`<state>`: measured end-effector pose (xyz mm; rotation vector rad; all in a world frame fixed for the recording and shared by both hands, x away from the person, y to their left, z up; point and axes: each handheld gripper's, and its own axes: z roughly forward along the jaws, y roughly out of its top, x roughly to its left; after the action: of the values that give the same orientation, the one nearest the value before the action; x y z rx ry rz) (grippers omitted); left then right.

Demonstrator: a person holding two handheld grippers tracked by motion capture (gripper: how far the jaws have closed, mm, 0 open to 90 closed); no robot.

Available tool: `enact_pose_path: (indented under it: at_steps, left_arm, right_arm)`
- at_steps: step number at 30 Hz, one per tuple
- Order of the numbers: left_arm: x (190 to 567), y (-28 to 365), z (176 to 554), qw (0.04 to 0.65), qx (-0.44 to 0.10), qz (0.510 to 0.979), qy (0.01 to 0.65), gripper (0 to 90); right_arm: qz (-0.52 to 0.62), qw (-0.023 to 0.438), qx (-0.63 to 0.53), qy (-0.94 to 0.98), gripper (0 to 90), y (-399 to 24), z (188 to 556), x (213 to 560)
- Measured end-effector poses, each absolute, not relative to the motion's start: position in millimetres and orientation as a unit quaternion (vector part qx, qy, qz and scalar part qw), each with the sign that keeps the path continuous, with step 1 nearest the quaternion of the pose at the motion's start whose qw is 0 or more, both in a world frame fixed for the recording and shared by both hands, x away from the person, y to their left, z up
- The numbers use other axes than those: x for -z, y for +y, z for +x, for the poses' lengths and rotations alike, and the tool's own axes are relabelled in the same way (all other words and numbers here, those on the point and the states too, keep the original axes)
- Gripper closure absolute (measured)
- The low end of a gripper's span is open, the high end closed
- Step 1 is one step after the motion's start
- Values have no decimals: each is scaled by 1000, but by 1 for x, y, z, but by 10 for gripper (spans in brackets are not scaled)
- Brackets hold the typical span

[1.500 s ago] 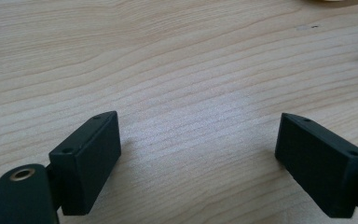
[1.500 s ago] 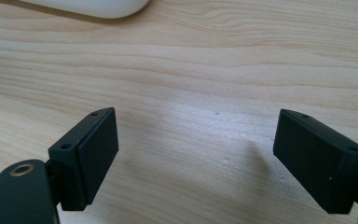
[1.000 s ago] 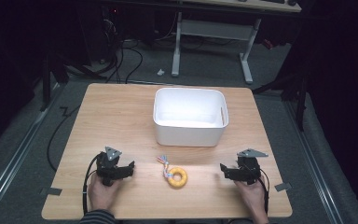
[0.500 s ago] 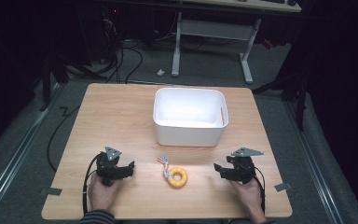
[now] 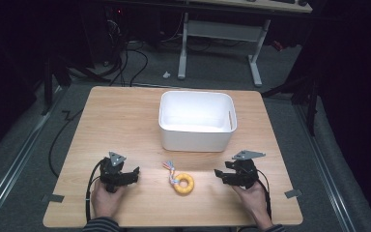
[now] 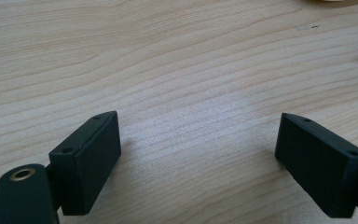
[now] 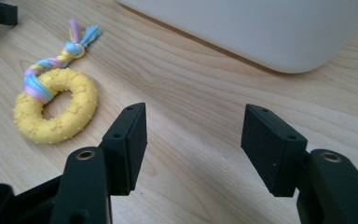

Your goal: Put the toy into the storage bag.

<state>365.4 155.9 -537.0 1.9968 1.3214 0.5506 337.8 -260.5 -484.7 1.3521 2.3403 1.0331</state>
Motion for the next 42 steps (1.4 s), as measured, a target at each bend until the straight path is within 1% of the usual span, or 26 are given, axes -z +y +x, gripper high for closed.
enact_pose_path:
  at_steps: [3,4,6,10,12,20,23,25,32,38,42]
  left_arm:
    - [537,156,365,336,-211,765,507,144]
    - [537,156,365,336,-211,766,507,144]
    - [537,156,365,336,-211,766,507,144]
    - [537,156,365,336,-211,766,507,144]
    - [537,156,365,336,-211,765,507,144]
    - [537,156,365,336,-211,766,507,144]
    - [537,156,365,335,-212,765,507,144]
    - [537,156,365,335,-212,766,507,144]
    - [537,156,365,335,-212,766,507,144]
    - [537,156,365,335,-212,765,507,144]
    - [537,156,365,335,-212,766,507,145]
  right_arm:
    - [459,125,-346,808,410,-257,340,485]
    - [455,111,-341,816,411,-253,343,485]
    - [452,111,-338,818,413,-251,343,485]
    - [444,99,-339,823,451,-244,344,484]
    - [428,110,-334,833,461,-238,343,481]
    - [412,103,-335,841,446,-227,346,478]
    - [398,116,-327,849,447,-218,346,475]
    - [394,115,-324,852,448,-216,346,474]
    - [380,80,-316,866,448,-201,352,476]
    - [357,73,-301,881,481,-186,354,477]
    - [347,76,-292,888,499,-178,355,478]
